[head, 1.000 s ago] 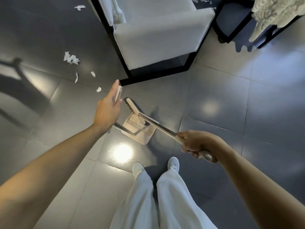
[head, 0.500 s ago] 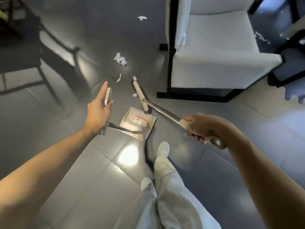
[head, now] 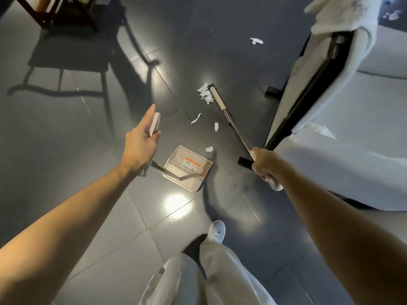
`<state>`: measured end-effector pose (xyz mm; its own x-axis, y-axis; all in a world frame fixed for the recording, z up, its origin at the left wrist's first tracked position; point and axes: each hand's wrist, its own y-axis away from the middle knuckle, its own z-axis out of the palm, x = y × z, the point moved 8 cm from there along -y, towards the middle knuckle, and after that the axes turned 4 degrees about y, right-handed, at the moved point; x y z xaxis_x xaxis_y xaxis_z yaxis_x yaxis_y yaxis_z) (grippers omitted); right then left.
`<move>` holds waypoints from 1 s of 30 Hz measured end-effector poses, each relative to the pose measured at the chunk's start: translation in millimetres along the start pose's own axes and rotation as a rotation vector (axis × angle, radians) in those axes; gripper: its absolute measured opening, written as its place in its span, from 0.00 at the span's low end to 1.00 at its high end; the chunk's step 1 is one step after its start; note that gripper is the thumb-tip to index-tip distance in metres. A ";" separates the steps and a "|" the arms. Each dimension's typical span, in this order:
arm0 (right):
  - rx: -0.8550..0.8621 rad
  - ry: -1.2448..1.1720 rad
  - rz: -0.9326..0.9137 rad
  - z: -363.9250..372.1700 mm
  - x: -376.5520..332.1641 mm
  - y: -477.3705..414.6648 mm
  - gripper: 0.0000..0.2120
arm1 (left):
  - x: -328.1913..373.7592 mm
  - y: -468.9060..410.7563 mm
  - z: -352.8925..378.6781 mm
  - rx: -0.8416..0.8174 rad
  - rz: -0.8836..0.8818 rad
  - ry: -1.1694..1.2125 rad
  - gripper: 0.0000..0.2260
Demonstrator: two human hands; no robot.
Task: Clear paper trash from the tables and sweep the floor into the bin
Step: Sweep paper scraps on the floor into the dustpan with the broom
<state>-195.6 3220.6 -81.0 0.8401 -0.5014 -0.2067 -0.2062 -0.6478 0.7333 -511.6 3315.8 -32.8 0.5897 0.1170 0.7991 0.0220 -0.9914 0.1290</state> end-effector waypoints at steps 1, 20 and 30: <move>-0.021 -0.014 0.002 -1.2 3.5 -9.3 0.24 | 2.7 -7.9 3.8 -0.001 0.007 -0.006 0.29; -0.280 -0.312 0.000 -64.9 -83.2 20.3 0.18 | 5.9 -139.6 -17.1 -0.062 0.063 0.009 0.27; -0.001 -0.127 0.048 -118.3 -206.6 -89.8 0.05 | -12.4 -233.3 -56.7 -0.136 0.025 0.032 0.29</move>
<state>-291.3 3450.2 -27.6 0.7593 -0.6002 -0.2515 -0.2443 -0.6211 0.7447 -569.8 3548.9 -39.5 0.5629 0.0965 0.8209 -0.1030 -0.9772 0.1855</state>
